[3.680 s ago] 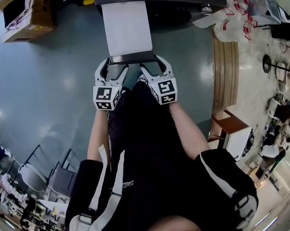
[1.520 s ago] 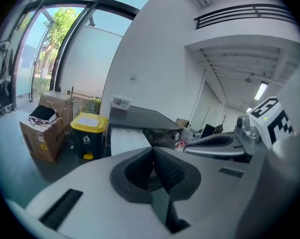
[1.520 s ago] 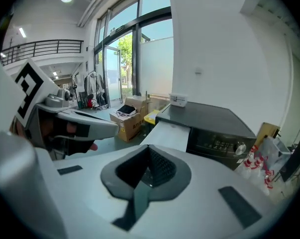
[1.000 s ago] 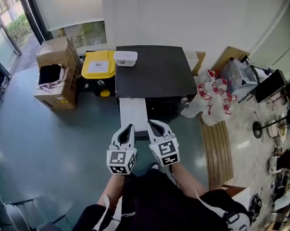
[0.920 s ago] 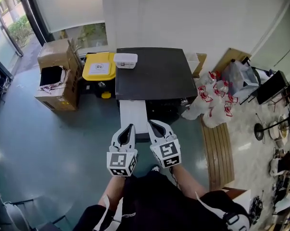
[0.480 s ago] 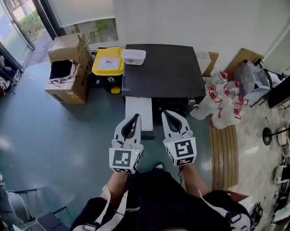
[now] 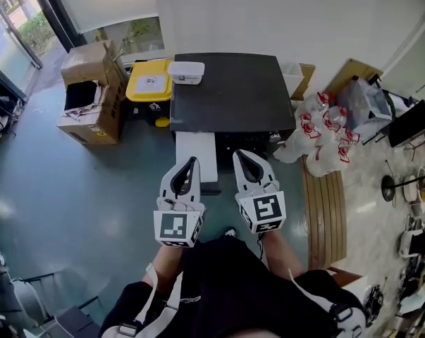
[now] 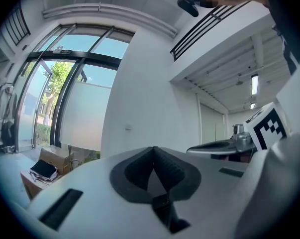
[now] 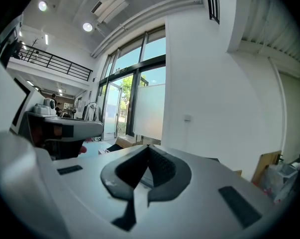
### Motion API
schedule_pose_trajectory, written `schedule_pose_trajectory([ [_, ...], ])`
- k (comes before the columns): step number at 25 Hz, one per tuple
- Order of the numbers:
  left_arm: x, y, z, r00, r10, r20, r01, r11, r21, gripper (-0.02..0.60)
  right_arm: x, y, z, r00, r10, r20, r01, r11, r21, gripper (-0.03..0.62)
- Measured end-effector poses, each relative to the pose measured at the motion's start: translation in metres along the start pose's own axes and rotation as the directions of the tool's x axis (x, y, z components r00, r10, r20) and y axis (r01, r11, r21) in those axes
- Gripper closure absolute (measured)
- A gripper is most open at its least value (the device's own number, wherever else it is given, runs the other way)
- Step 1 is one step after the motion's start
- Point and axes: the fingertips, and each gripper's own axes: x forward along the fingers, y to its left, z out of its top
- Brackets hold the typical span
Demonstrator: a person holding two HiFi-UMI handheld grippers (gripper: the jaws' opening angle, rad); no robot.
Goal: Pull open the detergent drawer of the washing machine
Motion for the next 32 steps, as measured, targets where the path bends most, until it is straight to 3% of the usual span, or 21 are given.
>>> schedule_pose_trajectory([
  [5, -0.002, 0.005, 0.009, 1.000, 0.021, 0.017, -0.022, 1.000, 0.017, 0.561, -0.002, 0.002, 0.004, 1.000, -0.002, 0.010, 0.002, 1.000, -0.002, 0.585],
  [32, -0.018, -0.014, 0.009, 1.000, -0.010, 0.007, 0.010, 1.000, -0.014, 0.561, -0.020, 0.015, 0.005, 1.000, 0.020, 0.019, -0.019, 1.000, -0.017, 0.586],
])
